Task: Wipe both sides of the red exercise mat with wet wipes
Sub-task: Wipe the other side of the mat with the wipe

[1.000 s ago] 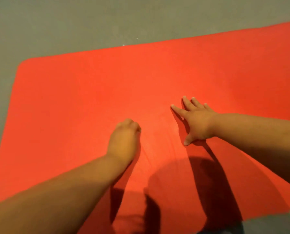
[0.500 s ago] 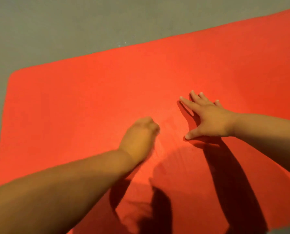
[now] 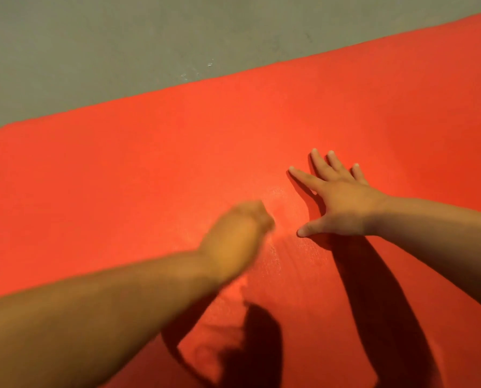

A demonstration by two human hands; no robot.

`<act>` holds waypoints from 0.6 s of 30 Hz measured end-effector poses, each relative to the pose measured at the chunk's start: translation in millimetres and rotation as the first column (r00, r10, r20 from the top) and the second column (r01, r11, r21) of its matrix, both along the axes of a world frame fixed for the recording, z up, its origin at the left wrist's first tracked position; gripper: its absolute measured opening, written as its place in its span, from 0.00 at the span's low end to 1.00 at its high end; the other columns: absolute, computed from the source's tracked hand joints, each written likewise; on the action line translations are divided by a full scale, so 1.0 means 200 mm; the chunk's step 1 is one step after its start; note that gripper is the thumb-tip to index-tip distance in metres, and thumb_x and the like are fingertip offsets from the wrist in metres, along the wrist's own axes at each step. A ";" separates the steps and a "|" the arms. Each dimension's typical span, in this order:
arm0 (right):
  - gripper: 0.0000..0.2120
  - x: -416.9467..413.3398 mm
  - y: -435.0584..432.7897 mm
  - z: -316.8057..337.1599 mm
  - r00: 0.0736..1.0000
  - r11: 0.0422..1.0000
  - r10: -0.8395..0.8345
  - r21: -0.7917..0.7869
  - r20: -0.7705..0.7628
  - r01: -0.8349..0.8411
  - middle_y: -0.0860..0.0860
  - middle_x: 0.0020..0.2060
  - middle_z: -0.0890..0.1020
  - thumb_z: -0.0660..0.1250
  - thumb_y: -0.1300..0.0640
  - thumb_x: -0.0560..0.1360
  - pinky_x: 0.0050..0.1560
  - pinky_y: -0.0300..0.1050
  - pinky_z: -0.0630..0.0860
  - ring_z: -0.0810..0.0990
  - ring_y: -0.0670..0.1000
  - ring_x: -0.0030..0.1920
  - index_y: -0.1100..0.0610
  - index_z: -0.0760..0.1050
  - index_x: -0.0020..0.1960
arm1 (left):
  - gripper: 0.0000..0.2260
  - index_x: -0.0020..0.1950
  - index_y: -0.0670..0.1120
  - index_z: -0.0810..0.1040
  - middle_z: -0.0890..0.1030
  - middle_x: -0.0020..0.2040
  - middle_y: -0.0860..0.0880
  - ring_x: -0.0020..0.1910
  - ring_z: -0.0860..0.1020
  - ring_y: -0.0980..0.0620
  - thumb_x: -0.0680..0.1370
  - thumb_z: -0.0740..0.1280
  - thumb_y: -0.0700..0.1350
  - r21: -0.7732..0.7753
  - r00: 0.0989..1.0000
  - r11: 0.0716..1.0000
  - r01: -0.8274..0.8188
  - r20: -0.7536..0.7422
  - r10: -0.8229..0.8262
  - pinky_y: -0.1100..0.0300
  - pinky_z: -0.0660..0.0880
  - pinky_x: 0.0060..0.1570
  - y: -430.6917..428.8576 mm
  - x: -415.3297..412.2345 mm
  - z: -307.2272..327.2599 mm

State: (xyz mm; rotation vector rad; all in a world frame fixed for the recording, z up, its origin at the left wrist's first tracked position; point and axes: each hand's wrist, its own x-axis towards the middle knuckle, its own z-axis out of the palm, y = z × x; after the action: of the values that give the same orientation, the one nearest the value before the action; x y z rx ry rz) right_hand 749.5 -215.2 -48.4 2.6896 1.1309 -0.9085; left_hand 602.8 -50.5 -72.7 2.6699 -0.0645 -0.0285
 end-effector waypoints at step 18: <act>0.40 0.01 0.10 -0.05 0.991 0.993 -0.114 0.000 0.066 0.115 0.50 0.75 0.32 0.53 0.27 0.71 0.72 0.65 0.40 0.33 0.57 0.75 0.35 0.33 0.73 | 0.07 0.51 0.46 0.81 0.78 0.48 0.45 0.50 0.77 0.43 0.79 0.64 0.44 0.175 0.979 0.963 0.204 -0.063 -0.195 0.53 0.73 0.49 0.36 0.32 0.04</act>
State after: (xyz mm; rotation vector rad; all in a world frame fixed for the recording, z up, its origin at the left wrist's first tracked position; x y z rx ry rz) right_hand 750.8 -195.6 -58.2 2.7839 0.9700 -0.8289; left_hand 667.6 20.7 -65.1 2.8318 -0.3314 -0.1676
